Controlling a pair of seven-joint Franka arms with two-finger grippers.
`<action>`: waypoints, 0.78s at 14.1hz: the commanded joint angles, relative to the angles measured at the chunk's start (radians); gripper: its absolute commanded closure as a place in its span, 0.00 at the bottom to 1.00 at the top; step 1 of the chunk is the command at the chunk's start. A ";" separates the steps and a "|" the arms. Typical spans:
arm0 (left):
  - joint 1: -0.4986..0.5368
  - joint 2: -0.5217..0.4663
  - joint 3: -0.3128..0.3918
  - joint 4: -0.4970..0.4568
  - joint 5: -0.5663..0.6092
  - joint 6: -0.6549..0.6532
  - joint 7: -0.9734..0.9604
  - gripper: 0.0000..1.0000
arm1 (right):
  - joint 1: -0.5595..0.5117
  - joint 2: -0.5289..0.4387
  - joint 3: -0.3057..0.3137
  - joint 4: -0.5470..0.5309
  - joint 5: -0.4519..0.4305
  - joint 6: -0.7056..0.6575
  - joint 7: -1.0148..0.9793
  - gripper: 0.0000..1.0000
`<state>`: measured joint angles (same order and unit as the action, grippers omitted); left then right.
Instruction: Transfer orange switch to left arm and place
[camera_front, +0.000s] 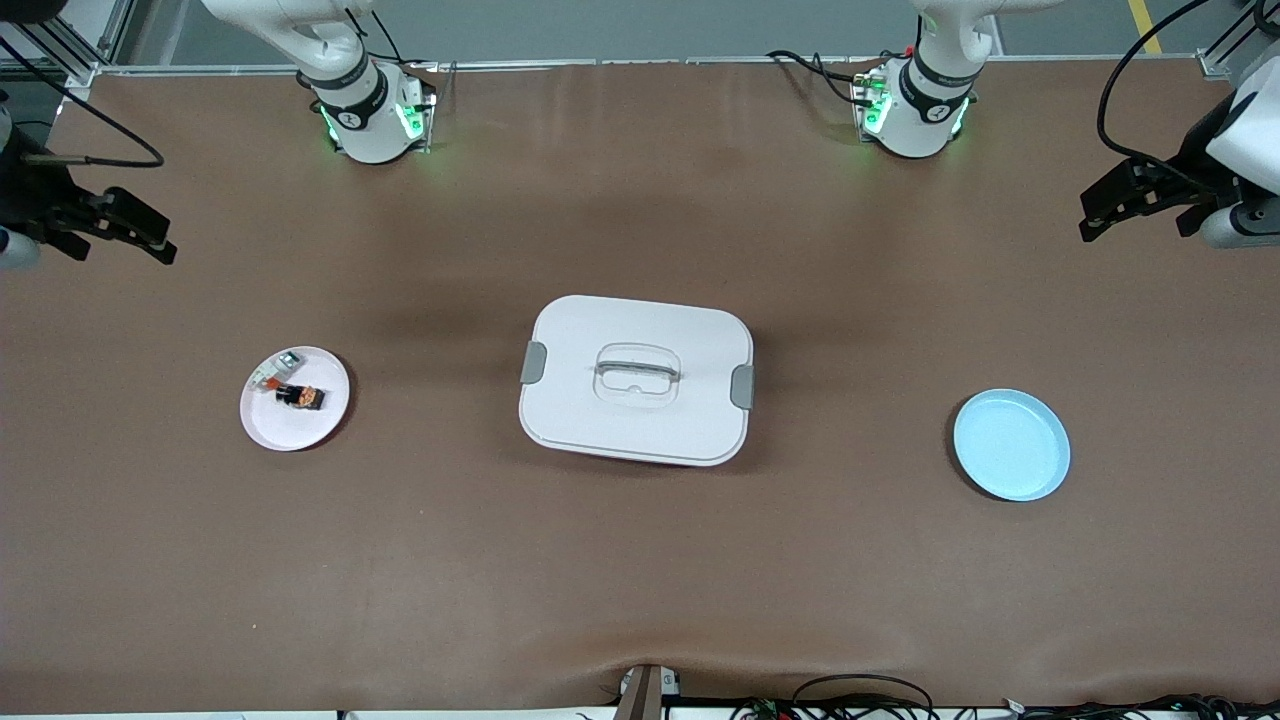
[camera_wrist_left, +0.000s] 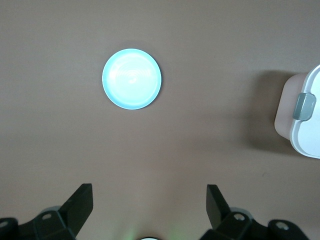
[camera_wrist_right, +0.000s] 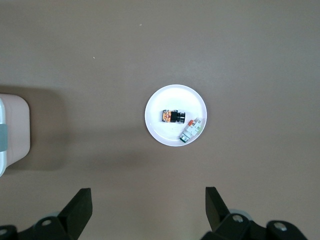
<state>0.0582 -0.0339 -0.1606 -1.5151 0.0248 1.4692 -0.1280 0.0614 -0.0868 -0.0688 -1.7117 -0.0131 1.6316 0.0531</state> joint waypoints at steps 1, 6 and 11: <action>0.003 -0.004 -0.002 0.010 0.017 -0.013 -0.007 0.00 | -0.011 0.080 0.000 0.017 0.013 0.034 0.004 0.00; 0.003 -0.004 -0.002 0.006 0.017 -0.013 -0.007 0.00 | -0.054 0.232 0.000 0.009 0.012 0.157 0.007 0.00; 0.003 -0.004 -0.002 0.004 0.018 -0.013 -0.004 0.00 | -0.072 0.329 -0.002 -0.074 -0.005 0.365 0.001 0.00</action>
<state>0.0584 -0.0339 -0.1601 -1.5160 0.0248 1.4691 -0.1280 0.0023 0.2264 -0.0788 -1.7557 -0.0143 1.9436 0.0528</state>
